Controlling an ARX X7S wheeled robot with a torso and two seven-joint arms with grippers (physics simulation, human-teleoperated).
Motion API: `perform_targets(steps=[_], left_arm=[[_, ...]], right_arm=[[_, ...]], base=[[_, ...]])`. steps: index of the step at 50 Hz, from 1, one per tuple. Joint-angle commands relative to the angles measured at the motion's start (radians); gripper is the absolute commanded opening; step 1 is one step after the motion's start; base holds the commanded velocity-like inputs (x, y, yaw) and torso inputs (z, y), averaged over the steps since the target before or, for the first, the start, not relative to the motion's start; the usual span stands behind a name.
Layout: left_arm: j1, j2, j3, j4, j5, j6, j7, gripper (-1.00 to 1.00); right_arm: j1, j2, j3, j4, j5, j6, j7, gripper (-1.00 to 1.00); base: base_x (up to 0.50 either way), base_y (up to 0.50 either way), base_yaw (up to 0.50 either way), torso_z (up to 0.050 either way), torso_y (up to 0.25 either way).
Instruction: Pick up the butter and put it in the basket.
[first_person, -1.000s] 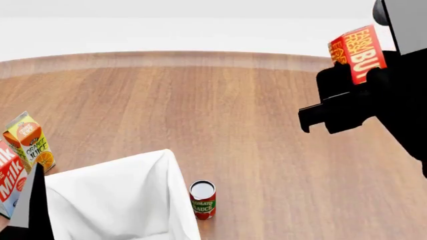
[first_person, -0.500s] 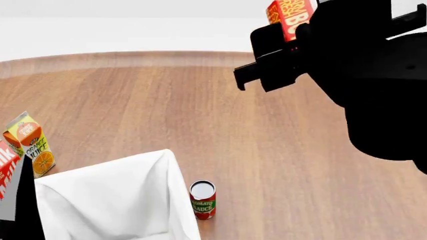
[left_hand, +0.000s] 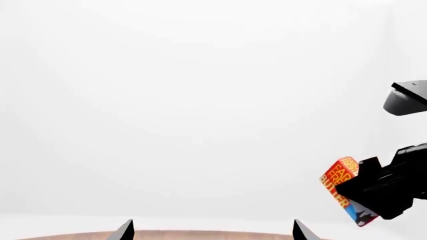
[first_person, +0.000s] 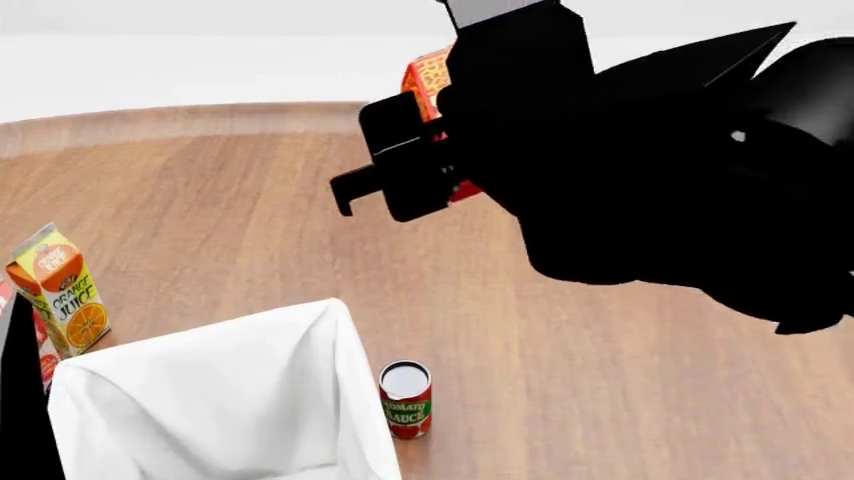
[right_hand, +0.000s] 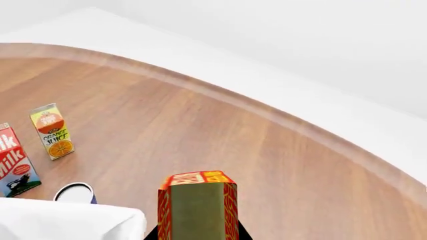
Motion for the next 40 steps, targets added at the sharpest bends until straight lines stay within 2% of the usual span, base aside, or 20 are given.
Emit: perform_targets(steps=[1,14,16,17,28,40], left_arm=[[-0.009,-0.017,0.003,0.005,-0.005,0.02,-0.004,1.0],[-0.028,-0.025,0.018,0.007,-0.011,0.028,-0.011,1.0],[-0.031,-0.028,0.02,0.009,-0.012,0.031,-0.013,1.0],[-0.033,-0.032,0.021,0.012,-0.013,0.033,-0.014,1.0],[-0.048,-0.029,0.043,0.009,-0.008,0.038,-0.02,1.0],[-0.05,-0.042,0.055,-0.002,-0.006,0.064,-0.015,1.0]], right_arm=[[-0.012,-0.103,0.033,0.091,-0.006,0.025,-0.024,-1.0],[-0.034,-0.186,0.042,0.161,-0.01,0.036,-0.084,-1.0],[-0.034,-0.195,0.033,0.147,-0.069,0.014,-0.086,-1.0],[-0.049,-0.199,0.052,0.155,-0.018,0.014,-0.086,-1.0],[-0.081,-0.274,0.035,0.184,-0.036,0.026,-0.095,-1.0],[-0.111,-0.415,0.013,0.356,-0.016,0.102,-0.199,-1.0]], base=[[0.0,0.0,0.0,0.0,0.0],[0.0,0.0,0.0,0.001,0.002],[0.0,0.0,0.0,0.0,0.0],[0.0,0.0,0.0,0.0,0.0],[0.0,0.0,0.0,0.0,0.001],[0.0,0.0,0.0,0.001,0.002]])
